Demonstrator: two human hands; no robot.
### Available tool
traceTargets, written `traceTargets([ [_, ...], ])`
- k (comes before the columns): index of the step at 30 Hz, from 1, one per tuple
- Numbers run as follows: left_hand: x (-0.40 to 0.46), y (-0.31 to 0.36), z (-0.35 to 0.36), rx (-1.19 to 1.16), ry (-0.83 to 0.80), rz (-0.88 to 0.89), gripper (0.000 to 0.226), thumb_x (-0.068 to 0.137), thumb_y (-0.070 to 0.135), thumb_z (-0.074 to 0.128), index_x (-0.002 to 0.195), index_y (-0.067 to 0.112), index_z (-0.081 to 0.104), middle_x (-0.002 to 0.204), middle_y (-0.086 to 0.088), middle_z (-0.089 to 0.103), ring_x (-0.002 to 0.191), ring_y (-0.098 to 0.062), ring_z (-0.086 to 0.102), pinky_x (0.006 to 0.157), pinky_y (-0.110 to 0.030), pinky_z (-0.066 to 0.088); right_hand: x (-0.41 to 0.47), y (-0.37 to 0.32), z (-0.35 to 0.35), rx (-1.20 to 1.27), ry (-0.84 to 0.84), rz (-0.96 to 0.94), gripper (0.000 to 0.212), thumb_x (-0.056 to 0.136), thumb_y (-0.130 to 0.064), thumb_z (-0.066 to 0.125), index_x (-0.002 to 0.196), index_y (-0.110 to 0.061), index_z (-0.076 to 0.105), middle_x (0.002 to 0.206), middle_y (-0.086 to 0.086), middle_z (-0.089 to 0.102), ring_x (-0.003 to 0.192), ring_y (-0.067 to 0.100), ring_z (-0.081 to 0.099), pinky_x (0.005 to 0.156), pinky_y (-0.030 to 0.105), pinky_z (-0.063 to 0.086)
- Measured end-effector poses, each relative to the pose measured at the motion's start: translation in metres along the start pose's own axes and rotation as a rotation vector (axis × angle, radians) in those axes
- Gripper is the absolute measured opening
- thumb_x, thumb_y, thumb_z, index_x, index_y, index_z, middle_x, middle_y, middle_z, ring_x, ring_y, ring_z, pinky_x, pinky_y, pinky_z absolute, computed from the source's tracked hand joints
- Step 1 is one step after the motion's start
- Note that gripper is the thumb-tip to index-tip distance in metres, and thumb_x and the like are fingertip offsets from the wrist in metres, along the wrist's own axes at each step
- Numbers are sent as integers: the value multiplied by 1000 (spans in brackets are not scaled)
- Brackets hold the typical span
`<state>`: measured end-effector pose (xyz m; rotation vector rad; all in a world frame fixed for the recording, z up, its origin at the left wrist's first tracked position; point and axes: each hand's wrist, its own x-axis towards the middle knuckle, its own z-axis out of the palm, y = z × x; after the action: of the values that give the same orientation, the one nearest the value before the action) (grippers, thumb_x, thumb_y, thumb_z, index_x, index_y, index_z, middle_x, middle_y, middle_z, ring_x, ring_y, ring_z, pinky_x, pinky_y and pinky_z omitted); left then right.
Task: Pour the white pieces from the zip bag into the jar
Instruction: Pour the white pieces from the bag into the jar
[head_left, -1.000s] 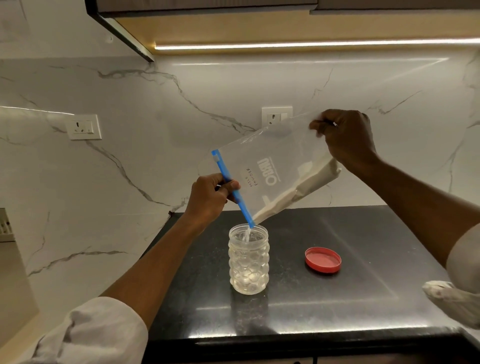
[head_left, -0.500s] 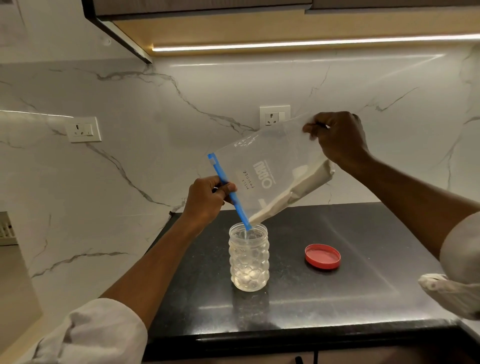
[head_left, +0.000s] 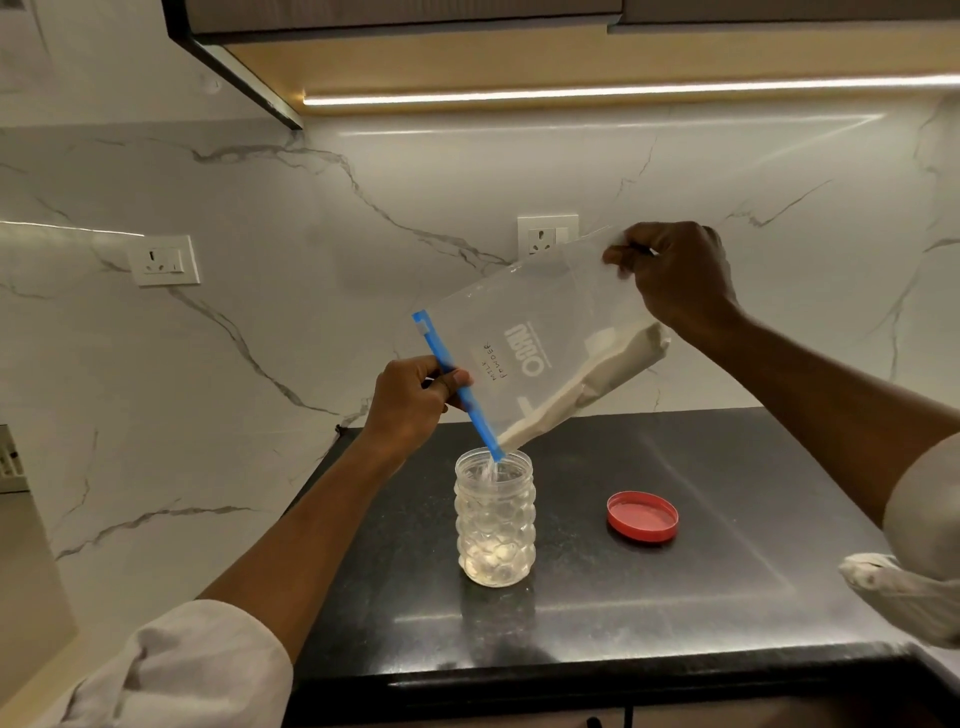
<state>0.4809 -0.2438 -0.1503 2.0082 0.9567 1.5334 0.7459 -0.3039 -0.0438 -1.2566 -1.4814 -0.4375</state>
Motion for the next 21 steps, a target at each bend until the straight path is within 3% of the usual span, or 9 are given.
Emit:
traceTargets([
  [11,-2,-2,1,-10,-15,13,12,89,16,69,83,26,66,79,12,68,64,-2,70,62,-12,53,0,0,0,-35,4,-6,16,91,-30,65,98,-21,76,85,-4,73,84,15,66,79,27,48],
  [21,-2,-5,2,-13,-10,-2,7,89,15,69,85,21,68,78,6,70,64,-3,70,62,-13,54,-2,-3,1,-64,-38,-17,17,91,-28,65,99,-18,76,88,0,75,87,20,68,82,35,54],
])
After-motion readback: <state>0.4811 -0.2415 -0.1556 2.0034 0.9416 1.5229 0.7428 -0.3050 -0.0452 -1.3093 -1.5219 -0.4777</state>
